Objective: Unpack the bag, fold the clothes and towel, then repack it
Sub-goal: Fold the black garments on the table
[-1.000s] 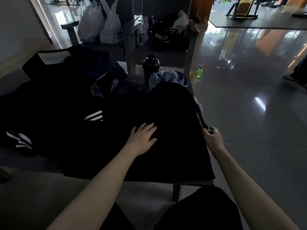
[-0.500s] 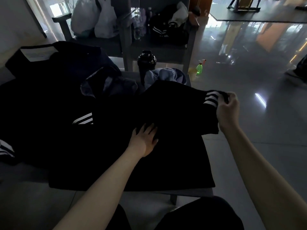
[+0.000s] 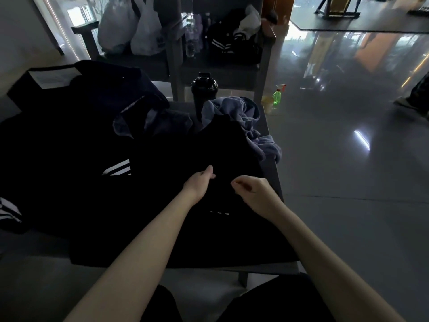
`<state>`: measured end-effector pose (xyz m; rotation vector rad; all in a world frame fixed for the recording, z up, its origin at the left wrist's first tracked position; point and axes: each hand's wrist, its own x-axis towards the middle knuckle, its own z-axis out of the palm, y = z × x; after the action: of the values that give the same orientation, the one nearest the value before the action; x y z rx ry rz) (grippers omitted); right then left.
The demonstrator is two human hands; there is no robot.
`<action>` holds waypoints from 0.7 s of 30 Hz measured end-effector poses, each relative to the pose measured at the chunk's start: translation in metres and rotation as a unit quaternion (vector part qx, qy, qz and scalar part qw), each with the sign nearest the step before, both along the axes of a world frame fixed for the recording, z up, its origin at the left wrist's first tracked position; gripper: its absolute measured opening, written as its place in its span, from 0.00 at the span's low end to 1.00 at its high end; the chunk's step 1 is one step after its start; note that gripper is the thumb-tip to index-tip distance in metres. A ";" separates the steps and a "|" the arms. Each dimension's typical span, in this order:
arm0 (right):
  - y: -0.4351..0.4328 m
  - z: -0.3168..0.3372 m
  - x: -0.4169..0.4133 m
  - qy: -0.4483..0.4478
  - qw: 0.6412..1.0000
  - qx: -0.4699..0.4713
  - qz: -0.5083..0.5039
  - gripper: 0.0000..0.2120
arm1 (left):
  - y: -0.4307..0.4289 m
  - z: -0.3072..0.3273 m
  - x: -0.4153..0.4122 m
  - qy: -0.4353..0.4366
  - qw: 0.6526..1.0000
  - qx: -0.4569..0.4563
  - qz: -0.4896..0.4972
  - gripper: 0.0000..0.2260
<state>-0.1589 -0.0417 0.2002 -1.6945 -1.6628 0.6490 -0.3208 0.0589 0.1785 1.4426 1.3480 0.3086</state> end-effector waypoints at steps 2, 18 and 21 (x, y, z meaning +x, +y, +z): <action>-0.005 -0.005 0.009 -0.100 0.993 0.009 -0.068 0.08 | 0.006 0.005 0.007 0.036 0.999 0.009 -0.012 0.30; -0.024 -0.049 0.026 -0.194 0.970 -0.044 -0.144 0.25 | 0.074 0.046 0.088 -0.120 0.965 0.232 0.027 0.09; -0.026 -0.049 0.027 -0.210 0.962 -0.080 -0.154 0.24 | 0.076 0.051 0.099 -0.123 0.963 0.238 0.038 0.09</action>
<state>-0.1320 -0.0677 0.1508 -2.2730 -1.5965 0.2916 -0.2214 0.1350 0.2295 1.6778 1.1713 0.8831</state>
